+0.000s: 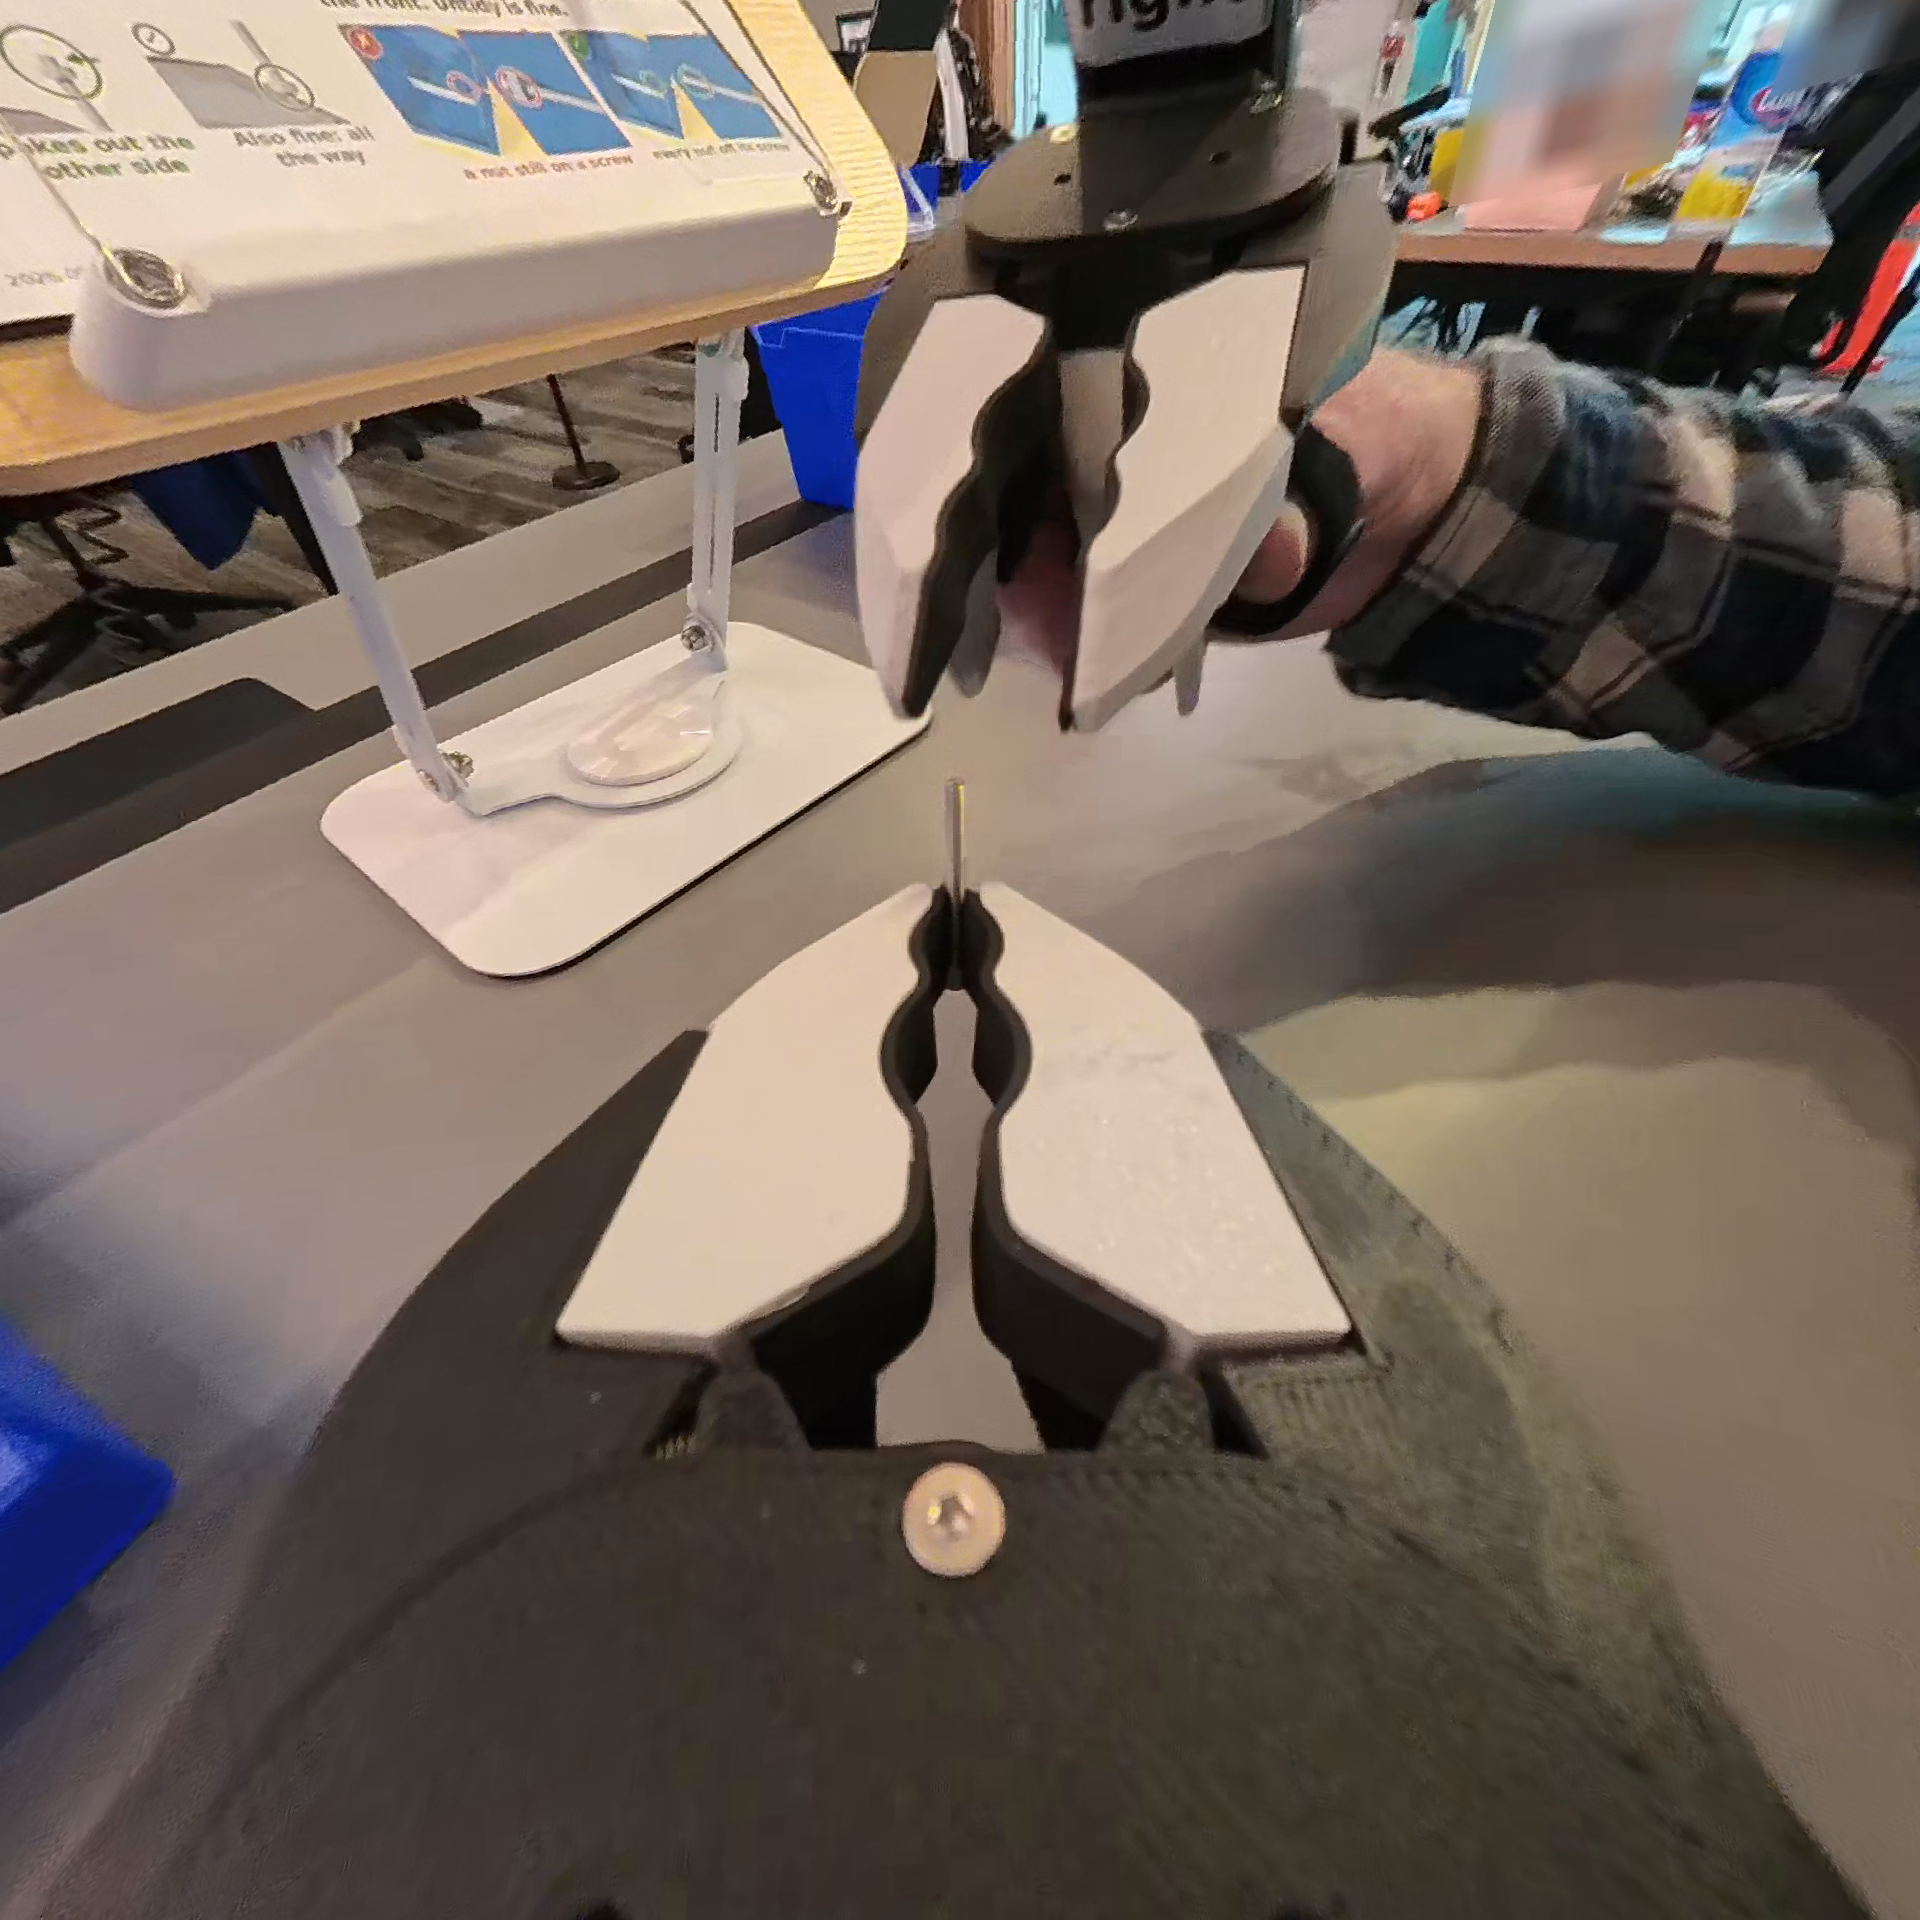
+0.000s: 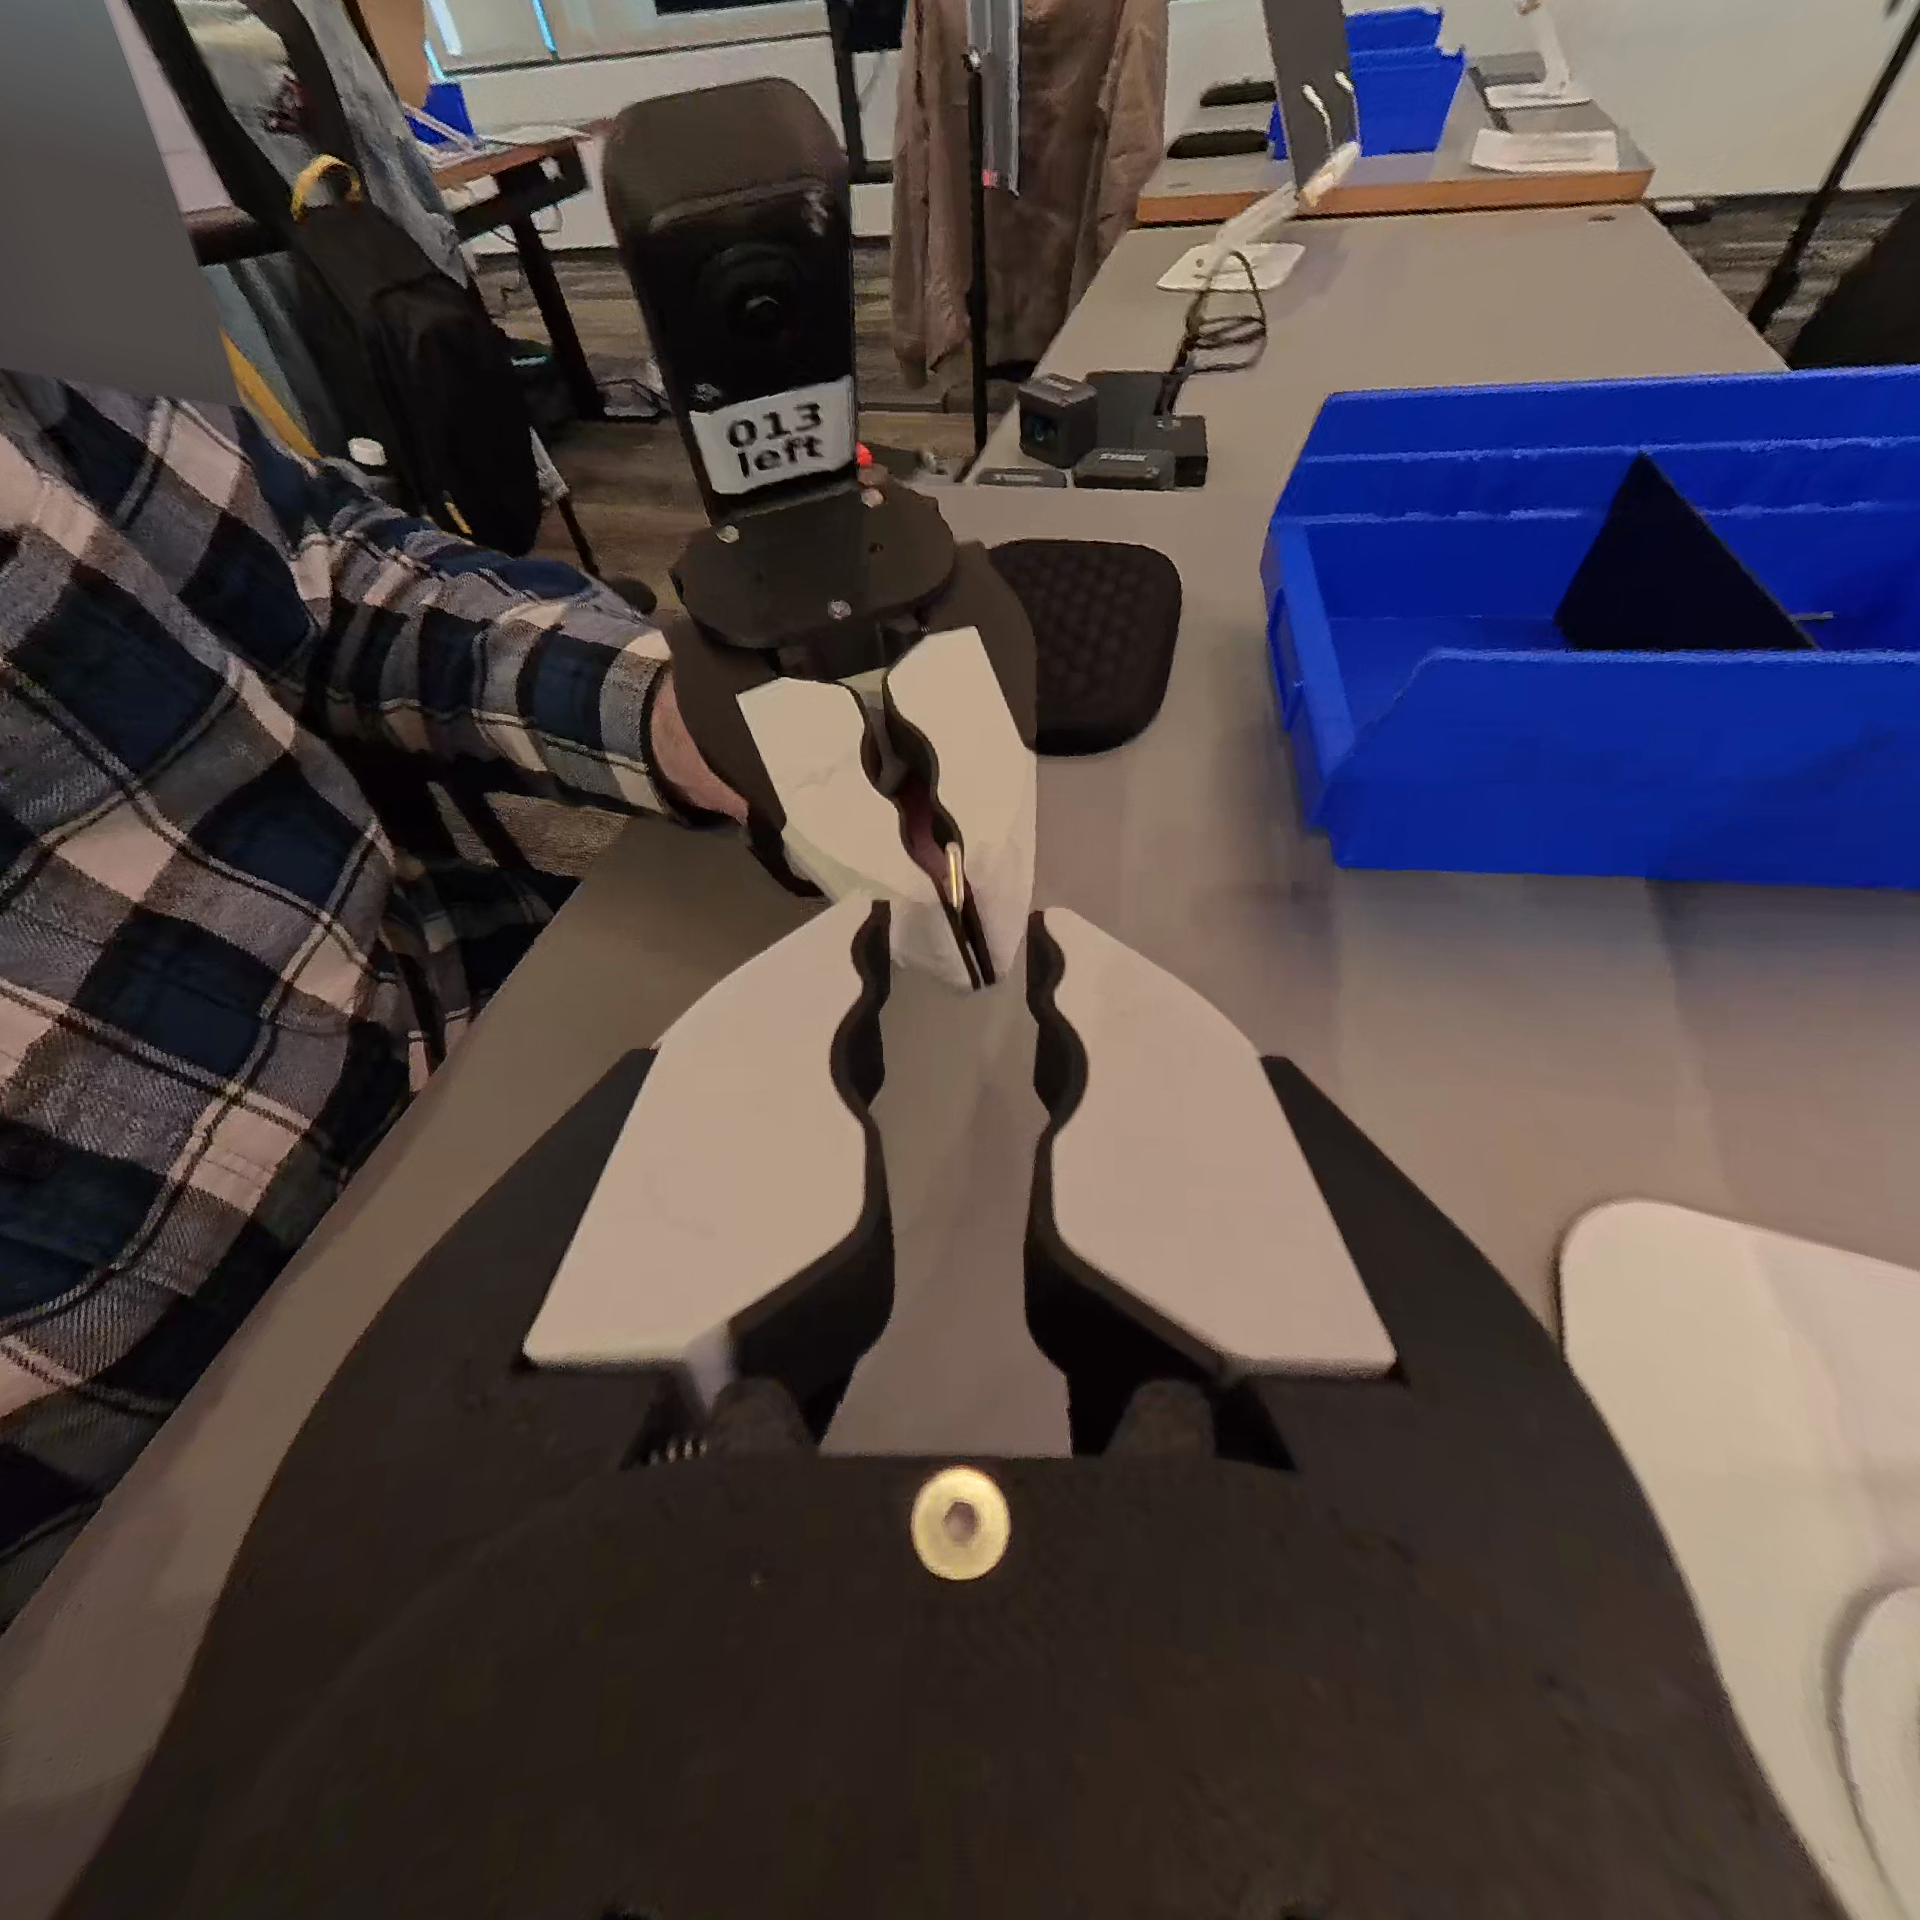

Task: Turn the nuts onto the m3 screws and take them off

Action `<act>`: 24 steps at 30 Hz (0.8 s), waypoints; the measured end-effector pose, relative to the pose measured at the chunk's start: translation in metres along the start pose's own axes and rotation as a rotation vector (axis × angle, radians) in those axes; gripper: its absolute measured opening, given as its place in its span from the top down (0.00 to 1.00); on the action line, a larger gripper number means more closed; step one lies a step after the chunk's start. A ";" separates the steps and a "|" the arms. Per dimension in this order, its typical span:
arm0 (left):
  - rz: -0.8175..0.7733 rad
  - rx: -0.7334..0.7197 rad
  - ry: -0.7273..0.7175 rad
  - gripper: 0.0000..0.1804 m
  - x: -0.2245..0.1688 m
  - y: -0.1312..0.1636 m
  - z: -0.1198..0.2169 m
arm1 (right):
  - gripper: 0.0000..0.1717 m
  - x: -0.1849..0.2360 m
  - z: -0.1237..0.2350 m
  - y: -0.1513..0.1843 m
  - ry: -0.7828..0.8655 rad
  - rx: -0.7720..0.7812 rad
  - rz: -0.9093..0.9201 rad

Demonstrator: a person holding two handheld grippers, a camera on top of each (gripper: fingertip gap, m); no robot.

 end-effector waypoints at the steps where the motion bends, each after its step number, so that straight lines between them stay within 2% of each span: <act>1: -0.009 0.006 -0.007 0.99 0.000 0.001 0.000 | 0.85 -0.001 0.004 0.002 0.030 0.013 0.001; 4: -0.047 0.051 -0.026 0.99 0.001 0.006 0.001 | 0.86 -0.002 0.013 0.012 0.127 0.097 0.010; 7: -0.061 0.083 -0.044 0.99 0.003 0.010 0.003 | 0.87 -0.005 0.016 0.026 0.233 0.252 0.027; 11: -0.085 0.124 -0.071 0.99 0.006 0.017 0.007 | 0.88 -0.010 0.011 0.049 0.283 0.424 0.026; 15: -0.098 0.160 -0.094 0.99 0.010 0.022 0.011 | 0.87 -0.013 -0.006 0.057 0.278 0.449 0.021; 24: -0.072 0.181 -0.194 0.99 0.028 0.032 0.037 | 0.89 -0.032 -0.072 0.044 0.254 0.482 0.060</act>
Point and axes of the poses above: each gripper's, where its closed fingertips meet, z back along the fingers, y out of its underside, x = y × z across the jaws, the point moved 9 cm from there along z, back along the fingers, and after that the axes turned 14 degrees about -z, right-handed, at the moved point
